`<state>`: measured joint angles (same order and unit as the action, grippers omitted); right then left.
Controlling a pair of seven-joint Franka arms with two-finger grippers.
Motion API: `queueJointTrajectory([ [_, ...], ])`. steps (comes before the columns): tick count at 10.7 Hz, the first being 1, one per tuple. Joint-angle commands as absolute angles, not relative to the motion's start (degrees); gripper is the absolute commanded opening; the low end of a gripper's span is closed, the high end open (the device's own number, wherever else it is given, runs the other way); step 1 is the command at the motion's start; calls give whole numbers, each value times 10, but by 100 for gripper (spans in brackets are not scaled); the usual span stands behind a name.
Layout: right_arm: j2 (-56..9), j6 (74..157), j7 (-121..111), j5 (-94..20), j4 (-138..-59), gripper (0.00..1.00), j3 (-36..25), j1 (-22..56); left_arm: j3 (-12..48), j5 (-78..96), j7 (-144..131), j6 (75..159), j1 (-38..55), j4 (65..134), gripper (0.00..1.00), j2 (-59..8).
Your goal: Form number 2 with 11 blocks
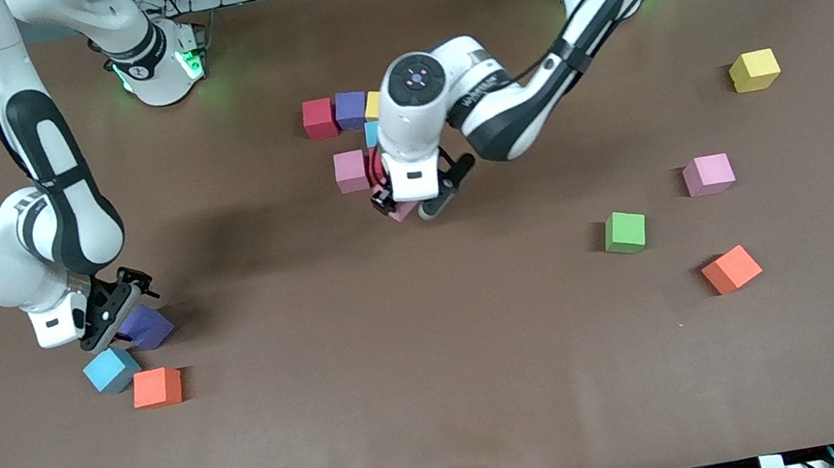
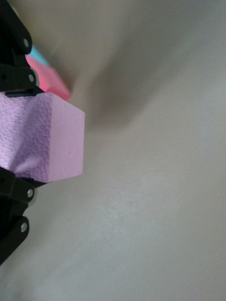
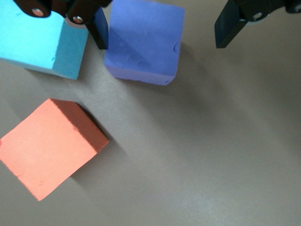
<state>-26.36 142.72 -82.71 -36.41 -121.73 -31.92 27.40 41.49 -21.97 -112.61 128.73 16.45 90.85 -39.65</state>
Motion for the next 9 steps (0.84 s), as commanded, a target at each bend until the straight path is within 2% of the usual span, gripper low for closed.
queueJointTrajectory([
  [1, -288, 1423, -829, -381, -1191, 100, -316, 265, 410, -207, -1261, 1278, 188, 886, 42, -403],
  [4, -308, 1426, -830, -417, -1191, 100, -316, 265, 409, -207, -1411, 1287, 218, 872, 42, -404],
  [7, -316, 1420, -828, -427, -1187, 100, -316, 265, 384, -208, -1522, 1343, 275, 866, 42, -408],
  [9, -316, 1418, -825, -427, -1179, 58, -316, 267, 342, -207, -1565, 1356, 324, 859, 42, -410],
])
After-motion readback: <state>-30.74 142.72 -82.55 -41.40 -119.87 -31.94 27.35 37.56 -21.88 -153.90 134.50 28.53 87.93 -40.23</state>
